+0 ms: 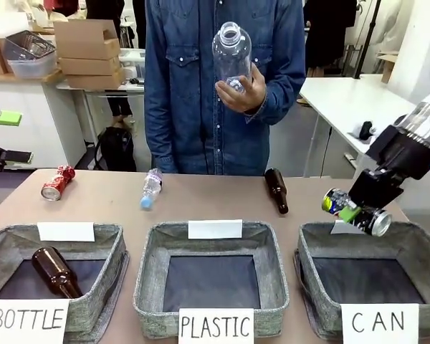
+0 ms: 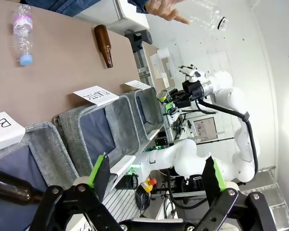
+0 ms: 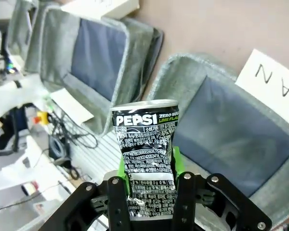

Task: Sort the can waste into the basket.
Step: Pick up the can waste from the table and place it in the right Fabric basket.

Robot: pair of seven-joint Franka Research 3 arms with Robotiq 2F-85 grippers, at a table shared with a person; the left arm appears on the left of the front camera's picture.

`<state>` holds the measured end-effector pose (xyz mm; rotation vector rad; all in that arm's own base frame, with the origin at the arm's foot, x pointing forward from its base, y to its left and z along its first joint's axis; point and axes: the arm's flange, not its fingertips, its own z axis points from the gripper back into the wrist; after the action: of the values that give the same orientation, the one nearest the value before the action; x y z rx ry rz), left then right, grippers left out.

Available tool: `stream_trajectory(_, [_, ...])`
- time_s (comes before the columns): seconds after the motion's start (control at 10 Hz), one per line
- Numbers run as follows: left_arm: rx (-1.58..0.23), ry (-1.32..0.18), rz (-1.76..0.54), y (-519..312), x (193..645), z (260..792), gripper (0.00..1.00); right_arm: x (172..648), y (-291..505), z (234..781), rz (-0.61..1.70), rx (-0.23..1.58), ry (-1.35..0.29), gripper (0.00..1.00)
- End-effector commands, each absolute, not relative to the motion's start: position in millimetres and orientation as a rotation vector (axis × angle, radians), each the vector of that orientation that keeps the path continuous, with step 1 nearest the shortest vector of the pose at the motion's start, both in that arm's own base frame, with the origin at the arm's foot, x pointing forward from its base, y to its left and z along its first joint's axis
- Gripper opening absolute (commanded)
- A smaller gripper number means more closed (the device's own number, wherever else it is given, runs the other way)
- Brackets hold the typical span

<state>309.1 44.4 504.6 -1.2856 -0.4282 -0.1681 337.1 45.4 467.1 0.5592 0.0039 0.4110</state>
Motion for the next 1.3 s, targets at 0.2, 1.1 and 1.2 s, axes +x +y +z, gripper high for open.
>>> stream_trajectory(0.2, [-1.284,-0.424,-0.173,43.3,305.7,504.0,1.00,303.3,-26.5,483.2,0.447,0.656,-0.109,0.39])
stream_trajectory(1.1, [-1.284,-0.424,-0.173,43.3,305.7,504.0,1.00,295.2,-43.1,441.7,0.680,0.352,-0.089,1.00])
stream_trajectory(1.2, [-1.284,-0.424,-0.173,43.3,305.7,504.0,1.00,295.7,-42.4,441.7,0.678,0.353,-0.088,1.00])
